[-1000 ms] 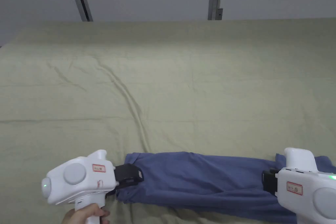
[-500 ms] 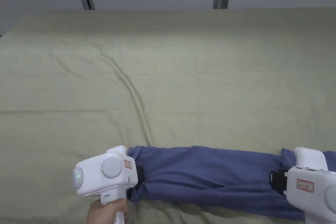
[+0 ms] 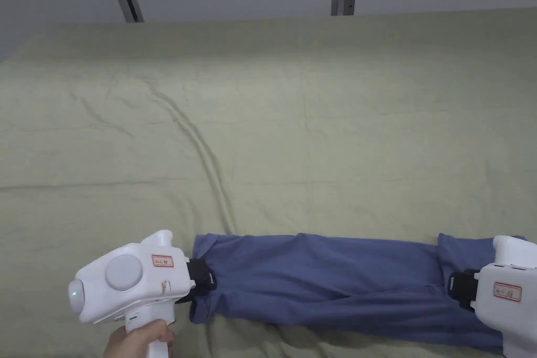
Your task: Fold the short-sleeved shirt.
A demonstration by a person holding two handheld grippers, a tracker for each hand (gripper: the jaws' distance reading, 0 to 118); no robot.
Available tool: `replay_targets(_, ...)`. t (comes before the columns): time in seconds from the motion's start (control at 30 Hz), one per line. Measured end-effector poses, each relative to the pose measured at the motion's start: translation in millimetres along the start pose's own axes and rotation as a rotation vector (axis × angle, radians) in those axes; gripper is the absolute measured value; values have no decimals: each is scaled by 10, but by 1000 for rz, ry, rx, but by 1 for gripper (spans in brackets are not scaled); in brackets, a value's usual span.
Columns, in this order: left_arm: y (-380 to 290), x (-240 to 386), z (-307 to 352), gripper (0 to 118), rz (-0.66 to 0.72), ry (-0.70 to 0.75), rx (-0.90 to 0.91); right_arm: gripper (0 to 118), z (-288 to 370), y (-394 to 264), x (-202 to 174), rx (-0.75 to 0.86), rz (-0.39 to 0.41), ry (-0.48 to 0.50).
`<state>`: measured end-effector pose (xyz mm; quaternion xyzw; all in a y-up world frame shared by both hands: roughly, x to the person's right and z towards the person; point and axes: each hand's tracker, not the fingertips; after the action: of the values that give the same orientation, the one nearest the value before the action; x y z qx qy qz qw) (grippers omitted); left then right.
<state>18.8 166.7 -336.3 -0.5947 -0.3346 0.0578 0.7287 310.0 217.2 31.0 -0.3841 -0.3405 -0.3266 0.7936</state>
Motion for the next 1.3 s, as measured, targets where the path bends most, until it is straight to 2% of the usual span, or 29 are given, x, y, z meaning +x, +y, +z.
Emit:
replay_targets(0.13, -68, 102, 116, 7, -52, 30, -11, 0, 21, -5, 62, 3, -22, 2)
replay_targets(0.33, -34, 29, 134, 6, -50, 43, -10, 0, 33, -17, 111, 1, -45, -6)
replay_targets(0.43, -21, 6, 170, 6, -100, 121, 0, 0, 42, -3, 138, 1, -52, -6)
replay_targets(0.57, -49, -104, 303, 6, -87, 132, 3, 0, 65, 10, 160, 5, -55, -7)
replay_targets(0.7, -111, -147, 504, 6, -121, 202, 32, 0, 65, 17, 181, 7, -56, -9)
replay_targets(0.9, -45, -300, 738, 6, -64, 200, 58, 0, 57, 1, 206, 3, -65, -1)
replay_targets(0.97, -88, -98, 844, 6, -81, 164, 85, 0, 62, -2, 212, 2, -65, 2)
replay_targets(1.13, -35, 591, 997, 6, -244, 26, 123, 0, 103, 8, 233, 9, -53, 16)
replay_targets(1.3, -235, 1520, 763, 6, -433, -80, 52, 0, 163, 15, 269, 31, -21, -3)
